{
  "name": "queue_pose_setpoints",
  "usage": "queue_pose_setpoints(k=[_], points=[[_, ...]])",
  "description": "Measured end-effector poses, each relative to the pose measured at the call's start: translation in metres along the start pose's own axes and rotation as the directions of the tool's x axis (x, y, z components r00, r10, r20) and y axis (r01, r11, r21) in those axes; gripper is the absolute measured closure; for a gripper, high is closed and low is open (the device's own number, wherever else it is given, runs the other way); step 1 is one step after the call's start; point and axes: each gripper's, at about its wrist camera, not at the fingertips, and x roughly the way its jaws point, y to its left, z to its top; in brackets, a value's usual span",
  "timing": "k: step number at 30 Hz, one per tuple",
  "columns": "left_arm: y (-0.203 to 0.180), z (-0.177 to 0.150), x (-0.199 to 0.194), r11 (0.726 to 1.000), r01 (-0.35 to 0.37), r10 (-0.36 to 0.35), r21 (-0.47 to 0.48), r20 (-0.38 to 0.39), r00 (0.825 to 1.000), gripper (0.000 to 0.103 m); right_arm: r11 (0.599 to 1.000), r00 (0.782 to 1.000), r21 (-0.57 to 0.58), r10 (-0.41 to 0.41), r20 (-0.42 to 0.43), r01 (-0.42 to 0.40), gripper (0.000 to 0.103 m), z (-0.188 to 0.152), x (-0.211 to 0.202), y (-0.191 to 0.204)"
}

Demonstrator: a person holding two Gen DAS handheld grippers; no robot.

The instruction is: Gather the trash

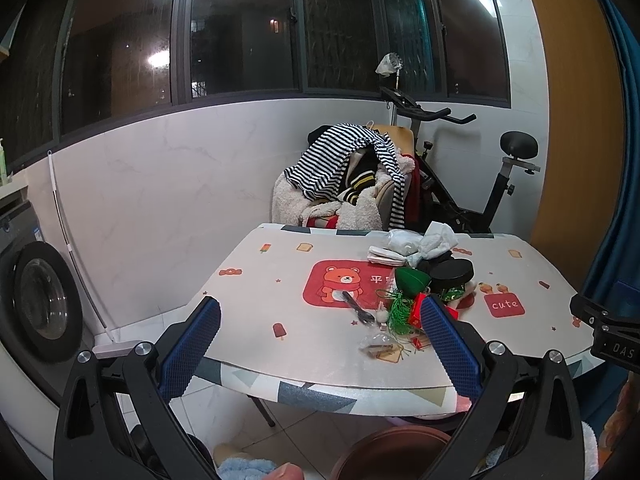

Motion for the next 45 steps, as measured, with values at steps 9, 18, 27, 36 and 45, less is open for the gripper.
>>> queue_pose_setpoints(k=[9,18,27,36,45], points=[[-0.001,-0.001,0.001,1.0,-0.002,0.002,0.001,0.0,1.0,0.005,1.0,1.0,0.0,0.0,0.0,0.0,0.006,0.001,0.001,0.001],[-0.003,-0.002,0.002,1.0,-0.001,0.001,0.0,-0.002,1.0,0.005,1.0,1.0,0.0,0.004,-0.004,-0.004,0.006,-0.012,0.0,0.005],[-0.003,-0.003,0.002,1.0,0.0,0.0,-0.002,-0.002,1.0,0.005,1.0,1.0,0.0,0.003,-0.005,-0.003,0.006,-0.012,0.0,0.005],[-0.001,-0.006,0.002,0.999,0.033,-0.034,-0.025,-0.016,0.999,0.005,1.0,1.0,0.005,0.005,-0.011,-0.005,0.006,-0.016,0.002,0.005],[0.007,-0.011,0.012,0.998,0.064,-0.065,-0.025,-0.022,0.998,0.005,0.999,0.999,0.032,0.018,-0.027,-0.017,0.006,-0.021,0.007,0.0]])
